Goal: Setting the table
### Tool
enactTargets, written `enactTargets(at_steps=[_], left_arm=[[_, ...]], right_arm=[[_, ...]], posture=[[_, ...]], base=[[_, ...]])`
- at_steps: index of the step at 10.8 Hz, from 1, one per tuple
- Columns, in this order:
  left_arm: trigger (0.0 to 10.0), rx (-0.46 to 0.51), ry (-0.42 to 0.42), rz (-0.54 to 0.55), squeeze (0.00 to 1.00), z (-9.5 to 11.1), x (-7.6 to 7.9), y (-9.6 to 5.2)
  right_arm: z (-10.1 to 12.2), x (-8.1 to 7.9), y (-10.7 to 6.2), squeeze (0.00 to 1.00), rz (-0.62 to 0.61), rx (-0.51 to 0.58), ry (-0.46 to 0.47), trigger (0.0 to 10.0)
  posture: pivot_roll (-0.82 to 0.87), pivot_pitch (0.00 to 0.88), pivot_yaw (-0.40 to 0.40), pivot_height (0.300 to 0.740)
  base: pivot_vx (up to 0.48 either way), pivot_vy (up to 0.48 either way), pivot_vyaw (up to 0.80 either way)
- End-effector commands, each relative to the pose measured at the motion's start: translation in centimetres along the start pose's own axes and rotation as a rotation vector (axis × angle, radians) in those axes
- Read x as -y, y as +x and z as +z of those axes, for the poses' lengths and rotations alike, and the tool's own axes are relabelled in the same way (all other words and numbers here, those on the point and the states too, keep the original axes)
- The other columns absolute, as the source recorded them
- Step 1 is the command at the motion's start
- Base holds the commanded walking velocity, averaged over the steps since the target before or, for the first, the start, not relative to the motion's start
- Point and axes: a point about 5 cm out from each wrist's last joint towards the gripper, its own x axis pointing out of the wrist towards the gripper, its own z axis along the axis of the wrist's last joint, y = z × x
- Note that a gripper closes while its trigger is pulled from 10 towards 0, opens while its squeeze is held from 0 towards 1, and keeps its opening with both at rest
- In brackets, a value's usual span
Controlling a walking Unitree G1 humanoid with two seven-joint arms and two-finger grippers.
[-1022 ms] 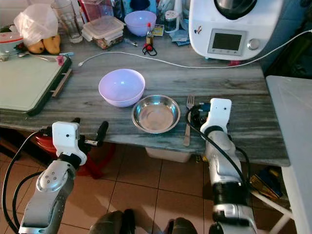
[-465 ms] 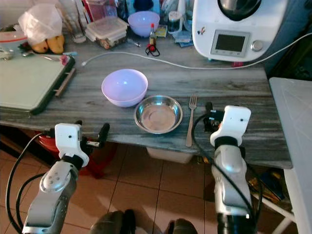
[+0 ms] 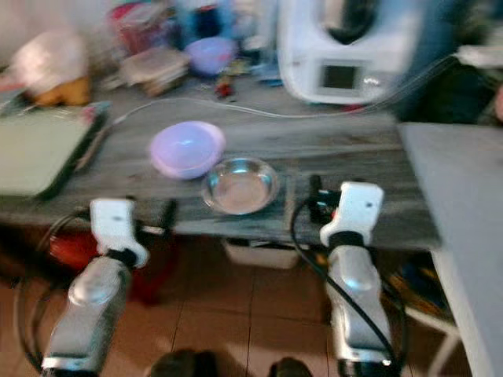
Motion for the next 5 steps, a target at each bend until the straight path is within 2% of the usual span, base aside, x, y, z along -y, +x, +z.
enactTargets(at_steps=[1,5], left_arm=[[10.0,-0.02,0.005,0.026,0.0,-0.6,-0.7,-0.3],[10.0,0.001,0.004,0.021,0.0,-0.1,-0.5,0.7]], right_arm=[[0.4,-0.5,-0.1,0.0,0.024,0.024,0.004,10.0],[-0.2,-1.1,0.4,0.0,0.024,0.004,0.005,10.0]], posture=[[-0.04,0.0,0.065,0.74],[-0.03,0.0,0.054,0.74]], base=[[-0.292,0.0,0.0],[-0.334,0.0,0.0]])
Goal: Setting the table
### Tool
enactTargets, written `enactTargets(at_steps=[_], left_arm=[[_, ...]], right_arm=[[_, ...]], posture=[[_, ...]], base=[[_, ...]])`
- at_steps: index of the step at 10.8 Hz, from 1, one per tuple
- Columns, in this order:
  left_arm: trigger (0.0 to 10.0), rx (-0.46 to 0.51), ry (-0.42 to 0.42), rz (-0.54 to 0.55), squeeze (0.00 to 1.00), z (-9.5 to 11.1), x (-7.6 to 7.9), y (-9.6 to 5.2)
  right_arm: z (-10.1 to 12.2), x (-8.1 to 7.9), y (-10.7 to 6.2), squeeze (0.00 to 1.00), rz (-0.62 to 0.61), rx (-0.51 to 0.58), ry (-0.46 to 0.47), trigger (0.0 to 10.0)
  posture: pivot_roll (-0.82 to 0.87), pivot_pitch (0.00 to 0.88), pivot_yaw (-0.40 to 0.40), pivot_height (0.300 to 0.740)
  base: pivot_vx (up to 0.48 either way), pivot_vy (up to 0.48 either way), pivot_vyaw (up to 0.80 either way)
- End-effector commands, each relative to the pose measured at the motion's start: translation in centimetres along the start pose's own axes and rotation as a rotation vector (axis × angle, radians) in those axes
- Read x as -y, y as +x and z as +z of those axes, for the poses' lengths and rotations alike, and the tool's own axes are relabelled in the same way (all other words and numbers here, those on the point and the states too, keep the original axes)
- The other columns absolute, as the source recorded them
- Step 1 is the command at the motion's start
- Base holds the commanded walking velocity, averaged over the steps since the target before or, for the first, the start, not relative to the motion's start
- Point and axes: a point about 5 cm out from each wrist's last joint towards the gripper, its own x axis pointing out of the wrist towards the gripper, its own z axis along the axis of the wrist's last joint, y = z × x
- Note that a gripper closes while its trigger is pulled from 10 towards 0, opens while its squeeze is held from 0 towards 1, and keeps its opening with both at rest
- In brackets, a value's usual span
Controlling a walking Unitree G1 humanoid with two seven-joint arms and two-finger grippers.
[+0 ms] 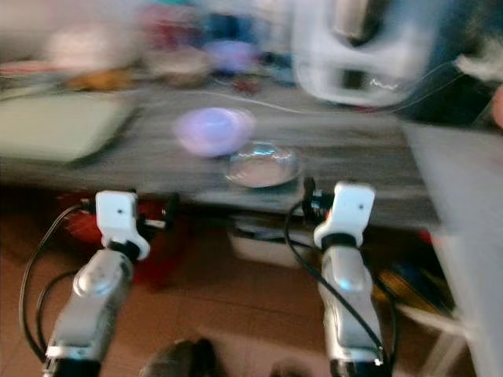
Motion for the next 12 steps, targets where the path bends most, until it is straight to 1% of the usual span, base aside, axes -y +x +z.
enactTargets(at_steps=[1,2,4,5,6,7,8,10,11,12], left_arm=[[10.0,0.0,0.011,0.003,0.0,0.14,-0.16,0.21],[10.0,0.001,0.011,0.004,0.0,0.12,-0.19,0.27],[10.0,0.01,0.011,-0.002,0.0,0.25,-0.08,0.46],[10.0,0.014,0.014,-0.003,0.0,0.33,-0.09,0.54],[10.0,0.011,0.029,-0.006,0.0,0.37,-0.3,0.59],[10.0,0.017,0.022,-0.02,0.0,0.37,-0.51,0.5],[10.0,0.016,0.026,-0.038,0.0,0.42,-0.41,0.45],[10.0,0.019,0.004,-0.054,0.0,0.44,-0.14,0.37],[10.0,0.02,0.005,-0.056,0.0,0.43,-0.12,0.37],[10.0,0.02,-0.003,-0.068,0.0,0.42,-0.01,0.36]], right_arm=[[-0.38,0.35,-0.3,0.0,-0.016,-0.012,-0.008,10.0],[-0.61,0.43,-0.31,0.0,-0.014,-0.022,-0.02,10.0],[-0.8,0.57,-0.2,0.0,-0.018,-0.021,0.002,10.0],[-0.96,0.5,-0.14,0.0,-0.029,-0.033,0.024,10.0],[-0.85,0.29,-0.08,0.0,-0.013,-0.027,0.03,10.0],[-0.65,0.02,-0.03,0.0,0.01,-0.012,0.026,10.0],[-0.81,0.16,0.03,0.0,-0.004,-0.027,0.04,10.0],[-0.79,0.29,0.12,0.0,0.007,-0.024,0.041,10.0],[-0.81,0.38,0.12,0.0,0.006,-0.025,0.047,10.0],[-0.88,0.45,0.12,0.0,0.005,-0.031,0.053,10.0]], posture=[[-0.03,0.0,0.055,0.74],[-0.03,0.0,0.055,0.74],[-0.03,0.0,0.058,0.74],[-0.03,0.0,0.06,0.74],[-0.03,0.0,0.06,0.74],[-0.03,0.0,0.062,0.74],[-0.03,0.0,0.062,0.74],[-0.03,0.0,0.063,0.74],[-0.03,0.0,0.063,0.74],[-0.03,0.0,0.062,0.74]], base=[[-0.337,0.0,0.0],[-0.322,0.0,0.0],[0.0,0.0,0.0],[0.0,0.0,0.0],[0.0,0.0,0.0],[0.0,0.0,0.0],[0.0,0.0,0.0],[0.0,-0.48,-0.8],[0.0,-0.48,0.0],[0.0,-0.48,-0.52]])
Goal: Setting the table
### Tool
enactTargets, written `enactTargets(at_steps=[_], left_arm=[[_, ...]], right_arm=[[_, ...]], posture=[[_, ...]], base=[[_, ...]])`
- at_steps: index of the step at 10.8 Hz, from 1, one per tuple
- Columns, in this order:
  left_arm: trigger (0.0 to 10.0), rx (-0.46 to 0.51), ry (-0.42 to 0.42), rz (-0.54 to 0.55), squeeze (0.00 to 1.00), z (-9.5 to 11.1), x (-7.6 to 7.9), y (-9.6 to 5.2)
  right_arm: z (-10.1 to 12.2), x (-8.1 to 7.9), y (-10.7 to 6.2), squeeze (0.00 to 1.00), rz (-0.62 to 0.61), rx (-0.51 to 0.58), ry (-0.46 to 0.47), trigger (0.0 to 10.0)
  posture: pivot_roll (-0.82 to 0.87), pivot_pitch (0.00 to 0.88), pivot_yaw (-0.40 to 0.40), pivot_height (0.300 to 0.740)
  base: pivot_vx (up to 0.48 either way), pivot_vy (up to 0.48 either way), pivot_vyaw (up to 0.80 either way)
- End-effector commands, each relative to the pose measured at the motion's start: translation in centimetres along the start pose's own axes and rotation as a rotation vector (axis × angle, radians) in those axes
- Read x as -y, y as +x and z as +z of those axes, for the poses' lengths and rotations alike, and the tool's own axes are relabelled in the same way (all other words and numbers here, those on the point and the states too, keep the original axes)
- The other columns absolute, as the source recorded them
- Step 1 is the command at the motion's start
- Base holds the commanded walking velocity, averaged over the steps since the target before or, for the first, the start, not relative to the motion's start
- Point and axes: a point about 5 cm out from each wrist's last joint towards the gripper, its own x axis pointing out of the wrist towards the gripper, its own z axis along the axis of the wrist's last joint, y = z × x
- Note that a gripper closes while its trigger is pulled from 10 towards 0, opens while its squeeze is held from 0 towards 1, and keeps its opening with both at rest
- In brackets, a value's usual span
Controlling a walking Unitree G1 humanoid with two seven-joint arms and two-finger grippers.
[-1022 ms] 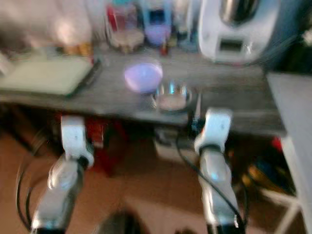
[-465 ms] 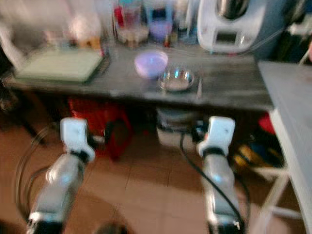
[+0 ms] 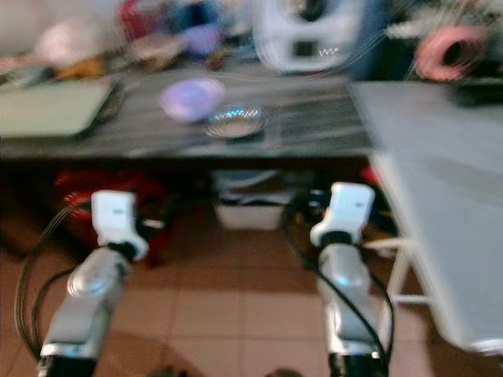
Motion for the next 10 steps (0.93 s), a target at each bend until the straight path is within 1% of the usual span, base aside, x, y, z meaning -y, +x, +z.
enactTargets(at_steps=[1,4,5,6,8,10], left_arm=[[10.0,0.005,-0.005,-0.026,0.0,0.12,0.61,0.07],[10.0,0.003,-0.001,-0.046,0.0,0.07,0.71,-0.03],[10.0,0.002,0.001,-0.048,0.0,-0.01,0.77,-0.14],[10.0,0.003,0.001,-0.047,0.0,-0.01,0.69,-0.14],[10.0,0.005,0.017,-0.054,0.0,0.13,0.75,0.02],[10.0,-0.006,0.028,-0.057,0.0,0.01,0.83,-0.04]], right_arm=[[-0.05,0.41,0.06,0.0,0.002,-0.008,-0.008,10.0],[0.34,0.27,0.22,0.0,0.036,0.016,-0.028,10.0],[0.25,0.34,0.25,0.0,0.029,0.007,-0.026,10.0],[0.25,0.45,0.2,0.0,0.034,0.02,-0.062,10.0],[0.36,0.07,0.27,0.0,0.048,0.025,-0.059,10.0],[0.59,0.16,0.45,0.0,0.039,0.033,-0.057,10.0]], posture=[[-0.03,0.0,0.063,0.74],[-0.04,0.0,0.059,0.74],[-0.04,0.0,0.06,0.74],[-0.03,0.0,0.06,0.74],[-0.04,0.0,0.064,0.74],[-0.03,0.0,0.067,0.74]], base=[[0.0,-0.472,0.0],[0.0,-0.47,0.0],[0.0,-0.469,0.0],[0.0,-0.472,0.0],[0.0,-0.469,0.0],[0.0,-0.452,0.0]])
